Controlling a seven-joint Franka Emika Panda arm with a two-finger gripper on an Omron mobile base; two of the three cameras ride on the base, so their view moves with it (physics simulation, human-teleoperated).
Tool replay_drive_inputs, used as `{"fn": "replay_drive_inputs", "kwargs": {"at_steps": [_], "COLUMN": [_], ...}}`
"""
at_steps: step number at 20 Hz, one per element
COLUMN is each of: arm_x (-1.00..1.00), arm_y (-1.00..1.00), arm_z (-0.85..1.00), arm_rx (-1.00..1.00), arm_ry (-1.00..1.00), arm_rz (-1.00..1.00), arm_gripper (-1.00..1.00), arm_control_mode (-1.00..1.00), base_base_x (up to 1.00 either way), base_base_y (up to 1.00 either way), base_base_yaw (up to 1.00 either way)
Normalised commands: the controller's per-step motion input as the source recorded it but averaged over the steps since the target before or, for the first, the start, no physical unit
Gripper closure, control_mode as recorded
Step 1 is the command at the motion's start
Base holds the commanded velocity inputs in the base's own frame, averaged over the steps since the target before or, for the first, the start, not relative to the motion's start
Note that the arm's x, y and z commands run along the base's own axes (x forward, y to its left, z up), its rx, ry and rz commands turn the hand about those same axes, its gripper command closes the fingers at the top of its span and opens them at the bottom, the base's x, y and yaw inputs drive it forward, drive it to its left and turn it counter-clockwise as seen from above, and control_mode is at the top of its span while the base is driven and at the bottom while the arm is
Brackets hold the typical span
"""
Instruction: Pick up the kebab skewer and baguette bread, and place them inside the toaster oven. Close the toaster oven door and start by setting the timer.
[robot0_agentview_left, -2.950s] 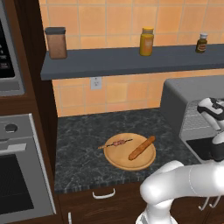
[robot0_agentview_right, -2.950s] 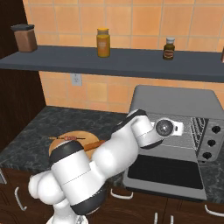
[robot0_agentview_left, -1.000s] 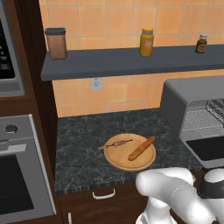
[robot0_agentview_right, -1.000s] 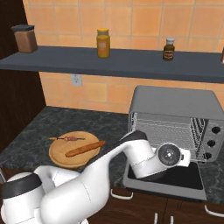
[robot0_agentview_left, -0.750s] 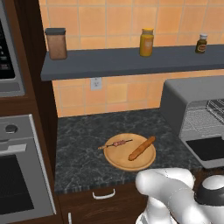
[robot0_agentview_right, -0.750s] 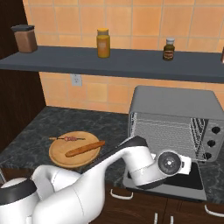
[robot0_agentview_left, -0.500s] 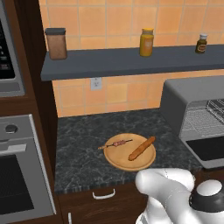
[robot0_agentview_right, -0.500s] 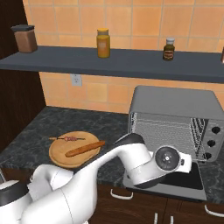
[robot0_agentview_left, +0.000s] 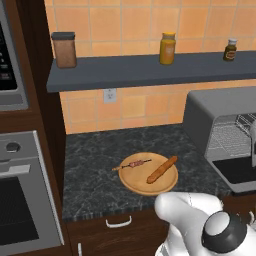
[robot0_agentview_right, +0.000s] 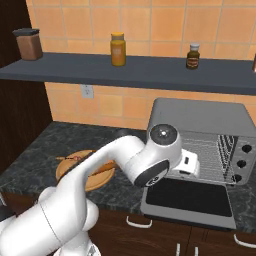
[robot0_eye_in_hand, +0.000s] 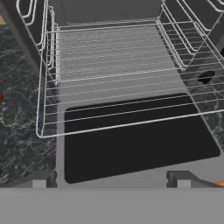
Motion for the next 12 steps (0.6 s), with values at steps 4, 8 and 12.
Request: {"fn": "replay_drive_inputs", "kwargs": {"at_steps": [4,8,12], "arm_x": [0.16,0.68,0.79], "arm_y": [1.0,1.0,0.96], "arm_z": [0.08,-0.22,0.0], "arm_rx": [-0.04,0.0,0.0], "arm_ry": [0.23,0.3,0.32], "arm_rz": [-0.13,-0.01,-0.02], "arm_gripper": [-1.0,-1.0,-1.0], "arm_control_mode": [-1.0,-1.0,-1.0], "base_base_x": [0.0,0.0,0.0], "base_base_y": [0.0,0.0,0.0], "base_base_yaw": [0.0,0.0,0.0]}}
